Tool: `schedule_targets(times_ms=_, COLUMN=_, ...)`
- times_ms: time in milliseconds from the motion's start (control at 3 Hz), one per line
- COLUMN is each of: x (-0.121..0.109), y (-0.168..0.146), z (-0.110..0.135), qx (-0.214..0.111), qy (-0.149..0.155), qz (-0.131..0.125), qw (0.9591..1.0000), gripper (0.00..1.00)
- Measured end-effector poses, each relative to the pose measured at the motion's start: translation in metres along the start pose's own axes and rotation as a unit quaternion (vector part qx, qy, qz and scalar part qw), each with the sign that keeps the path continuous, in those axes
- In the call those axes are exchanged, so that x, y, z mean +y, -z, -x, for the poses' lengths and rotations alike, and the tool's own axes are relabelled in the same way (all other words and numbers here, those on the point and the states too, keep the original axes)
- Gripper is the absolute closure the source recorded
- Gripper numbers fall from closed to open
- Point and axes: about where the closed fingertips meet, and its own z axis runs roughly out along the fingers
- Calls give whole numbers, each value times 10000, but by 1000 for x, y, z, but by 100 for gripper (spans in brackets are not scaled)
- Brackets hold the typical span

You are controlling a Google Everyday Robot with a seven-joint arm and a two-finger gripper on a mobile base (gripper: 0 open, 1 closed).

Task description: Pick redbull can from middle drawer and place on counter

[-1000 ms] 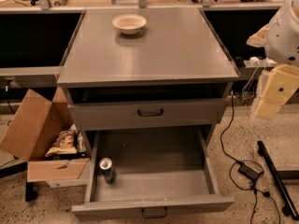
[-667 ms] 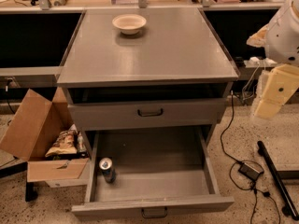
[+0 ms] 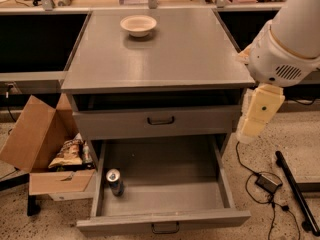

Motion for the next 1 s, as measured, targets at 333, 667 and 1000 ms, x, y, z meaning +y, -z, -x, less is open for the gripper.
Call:
schedule_targets(times_ms=333, x=-1, y=-22, z=-7, qx=-215, qy=63, qz=141, qw=9996, gripper=0)
schedule_targets(times_ms=667, x=8, y=-71, z=-14, qx=-207, qy=250, qz=293, qw=9990, gripper=0)
schedule_targets(times_ms=1000, x=35, y=-155, z=-18, qx=-462, qy=340, qz=707, qw=9958, gripper=0)
